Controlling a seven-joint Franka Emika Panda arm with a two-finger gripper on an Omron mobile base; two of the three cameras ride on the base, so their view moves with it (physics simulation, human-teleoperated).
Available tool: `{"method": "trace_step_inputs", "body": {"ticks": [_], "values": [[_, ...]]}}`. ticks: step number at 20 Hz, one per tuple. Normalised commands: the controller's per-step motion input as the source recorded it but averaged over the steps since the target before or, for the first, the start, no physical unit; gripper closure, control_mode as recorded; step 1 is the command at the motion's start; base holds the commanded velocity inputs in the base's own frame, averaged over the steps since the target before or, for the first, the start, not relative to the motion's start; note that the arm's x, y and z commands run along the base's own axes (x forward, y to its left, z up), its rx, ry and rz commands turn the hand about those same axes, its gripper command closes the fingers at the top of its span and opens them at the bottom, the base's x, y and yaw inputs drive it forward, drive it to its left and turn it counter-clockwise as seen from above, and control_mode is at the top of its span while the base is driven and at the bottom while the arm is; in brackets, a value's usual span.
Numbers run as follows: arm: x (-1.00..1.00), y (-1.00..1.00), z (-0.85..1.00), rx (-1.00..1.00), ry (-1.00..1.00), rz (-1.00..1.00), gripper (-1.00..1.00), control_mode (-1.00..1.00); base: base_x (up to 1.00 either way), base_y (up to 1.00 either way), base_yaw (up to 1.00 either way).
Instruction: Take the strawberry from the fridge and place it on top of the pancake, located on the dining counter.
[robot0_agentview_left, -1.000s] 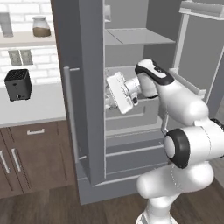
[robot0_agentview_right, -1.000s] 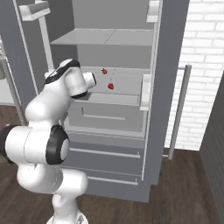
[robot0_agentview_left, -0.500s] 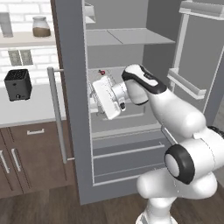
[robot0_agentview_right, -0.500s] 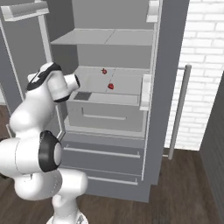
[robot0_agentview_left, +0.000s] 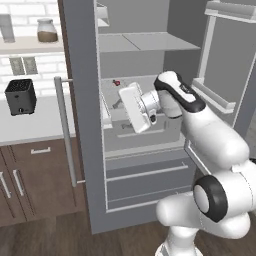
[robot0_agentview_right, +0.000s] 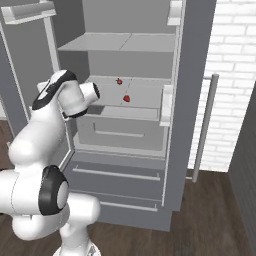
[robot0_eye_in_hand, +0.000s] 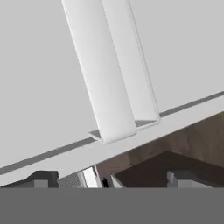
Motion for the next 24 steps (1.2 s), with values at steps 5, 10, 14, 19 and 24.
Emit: {"method": "trace_step_inputs", "body": {"ticks": [5,10,14,19,24], "values": [[-0.17,-0.99,0.0,-0.44,-0.12,0.19,-1.0,-1.0,0.0,0.0,0.0],[-0.68,-0.63,-0.18,-0.77,-0.06,0.42,-1.0,-1.0,0.0,0.0,0.0],[-0.78,-0.62,-0.41,-0.69,-0.15,0.41,-1.0,-1.0,0.0,0.0,0.0],[-0.92,-0.7,-0.1,-0.2,-0.47,0.2,-1.0,-1.0,0.0,0.0,0.0],[-0.91,-0.21,0.0,-0.01,-0.33,0.13,-1.0,-1.0,0.0,0.0,0.0]]}}
